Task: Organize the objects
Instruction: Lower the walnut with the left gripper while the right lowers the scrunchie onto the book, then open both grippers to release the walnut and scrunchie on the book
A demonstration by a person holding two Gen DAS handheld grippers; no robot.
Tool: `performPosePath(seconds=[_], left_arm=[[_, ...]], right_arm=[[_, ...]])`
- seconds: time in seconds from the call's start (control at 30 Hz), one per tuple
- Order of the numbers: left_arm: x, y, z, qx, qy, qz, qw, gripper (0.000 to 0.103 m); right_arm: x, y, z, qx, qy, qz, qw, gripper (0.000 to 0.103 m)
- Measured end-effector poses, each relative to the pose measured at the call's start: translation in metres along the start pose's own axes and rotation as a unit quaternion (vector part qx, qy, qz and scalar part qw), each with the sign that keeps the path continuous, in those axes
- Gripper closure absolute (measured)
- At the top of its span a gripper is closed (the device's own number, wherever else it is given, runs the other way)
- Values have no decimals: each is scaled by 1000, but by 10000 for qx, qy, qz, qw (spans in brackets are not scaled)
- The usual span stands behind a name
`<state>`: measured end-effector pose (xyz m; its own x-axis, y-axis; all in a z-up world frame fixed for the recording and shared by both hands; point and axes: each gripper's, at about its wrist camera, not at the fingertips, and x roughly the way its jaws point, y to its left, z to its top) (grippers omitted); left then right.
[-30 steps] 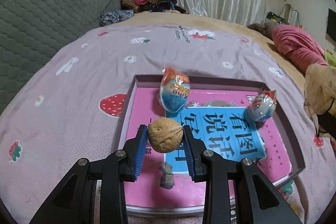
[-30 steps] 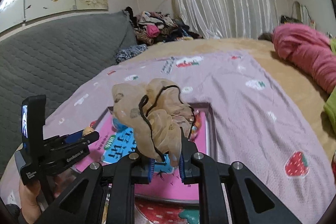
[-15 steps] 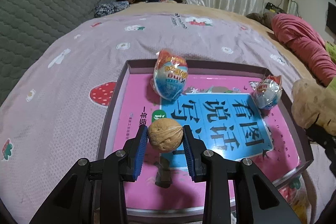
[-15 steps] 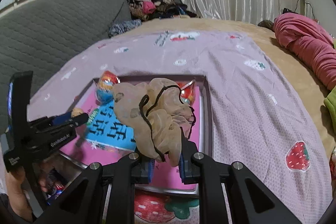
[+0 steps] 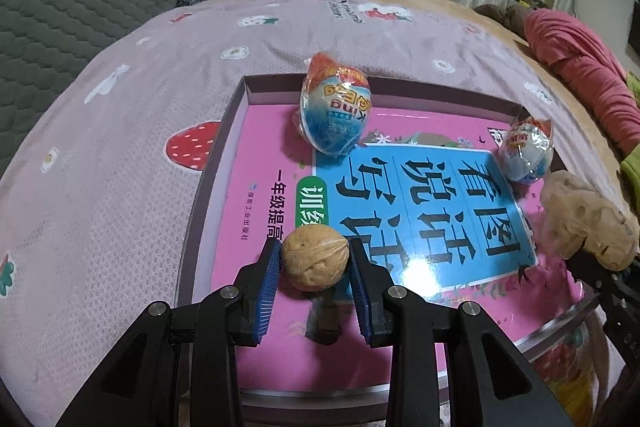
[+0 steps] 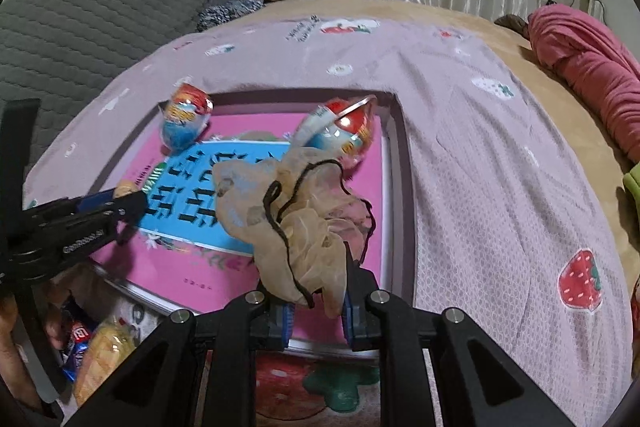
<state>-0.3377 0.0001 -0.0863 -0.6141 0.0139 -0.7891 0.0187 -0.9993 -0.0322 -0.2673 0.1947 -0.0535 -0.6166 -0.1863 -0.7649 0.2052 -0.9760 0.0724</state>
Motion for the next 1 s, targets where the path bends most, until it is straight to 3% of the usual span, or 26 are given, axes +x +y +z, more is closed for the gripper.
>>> performPosePath(seconds=[0.33,0.53,0.6,0.7,0.73,0.83,0.9,1.0], left_arm=[[2,0,-2,27,120,23,9999,68],[3,1,-3,95,188,74,9998,63],[3,2,-4,113,206,88,9997,59],[3,2,-4,122,241,136,9995,46],[2,2,-5,134,262,146,9995,45],[0,4,-7,127,287,192,9993,42],[-3,6,-7,105,290,203,9993,31],[-4,7,-8,88,399,73,9991,27]], right_arm=[[11,2,-2,-52,206,29,9998,83],[15,2,-3,-29,310,43,9995,72],[16,2,-3,-36,317,28,9995,69],[15,2,-3,-40,332,-1,9994,56],[15,2,-3,-41,345,-12,9994,52],[14,1,-2,-34,347,-37,9994,49],[12,1,-2,-34,342,-47,9994,46],[8,0,-2,-20,346,2,9994,44]])
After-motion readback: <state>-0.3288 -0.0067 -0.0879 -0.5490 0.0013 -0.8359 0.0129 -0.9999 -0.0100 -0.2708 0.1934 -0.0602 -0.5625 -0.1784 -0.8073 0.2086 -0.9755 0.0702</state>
